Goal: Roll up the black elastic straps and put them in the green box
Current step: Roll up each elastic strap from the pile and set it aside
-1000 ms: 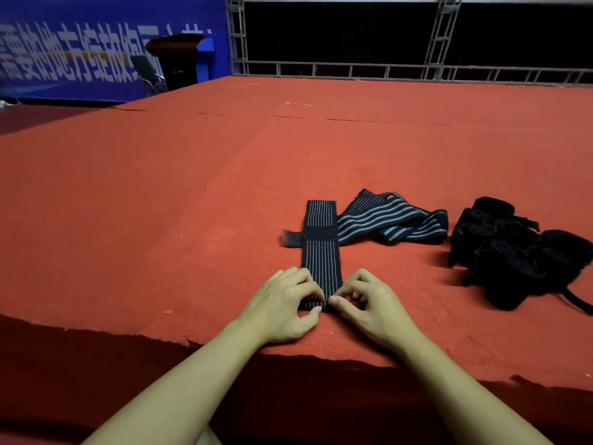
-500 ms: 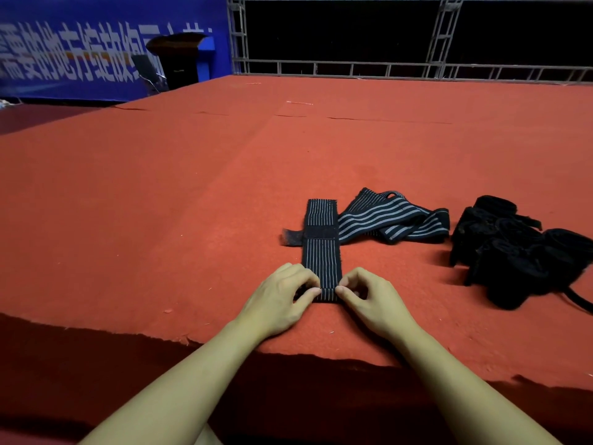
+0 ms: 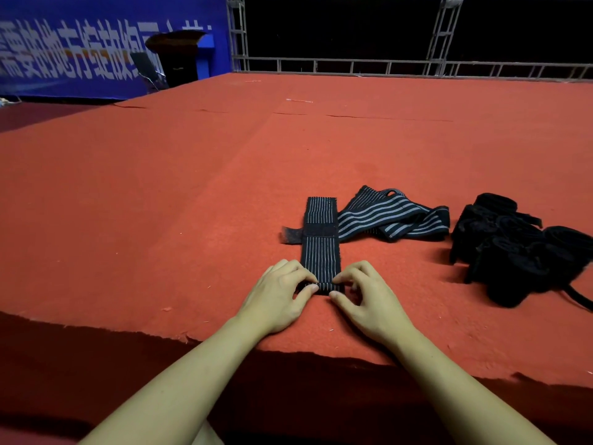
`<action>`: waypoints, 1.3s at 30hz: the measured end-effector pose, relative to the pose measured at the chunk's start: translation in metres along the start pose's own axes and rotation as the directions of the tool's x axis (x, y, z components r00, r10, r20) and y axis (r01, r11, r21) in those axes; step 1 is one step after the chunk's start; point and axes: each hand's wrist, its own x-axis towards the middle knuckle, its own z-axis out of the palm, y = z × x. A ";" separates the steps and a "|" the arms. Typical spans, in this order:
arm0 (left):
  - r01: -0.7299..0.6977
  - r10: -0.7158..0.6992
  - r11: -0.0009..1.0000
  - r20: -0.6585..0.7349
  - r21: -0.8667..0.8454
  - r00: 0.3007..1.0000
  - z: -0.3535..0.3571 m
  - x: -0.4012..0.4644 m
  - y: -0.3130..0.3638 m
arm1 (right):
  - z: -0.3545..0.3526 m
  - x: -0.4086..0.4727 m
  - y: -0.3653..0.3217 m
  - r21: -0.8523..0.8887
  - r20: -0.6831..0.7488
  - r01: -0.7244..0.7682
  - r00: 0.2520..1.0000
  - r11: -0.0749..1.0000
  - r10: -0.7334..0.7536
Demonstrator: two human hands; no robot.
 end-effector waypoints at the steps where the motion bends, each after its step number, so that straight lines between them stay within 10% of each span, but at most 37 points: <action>1: 0.002 -0.002 1.000 0.003 -0.002 1.000 0.000 0.000 0.000 | 0.002 0.000 0.001 -0.053 0.024 0.022 0.999 0.998 -0.021; 39: -0.044 0.046 0.997 0.024 -0.068 0.999 -0.003 -0.002 0.002 | 0.003 -0.001 0.001 -0.064 -0.015 0.015 1.000 0.998 -0.016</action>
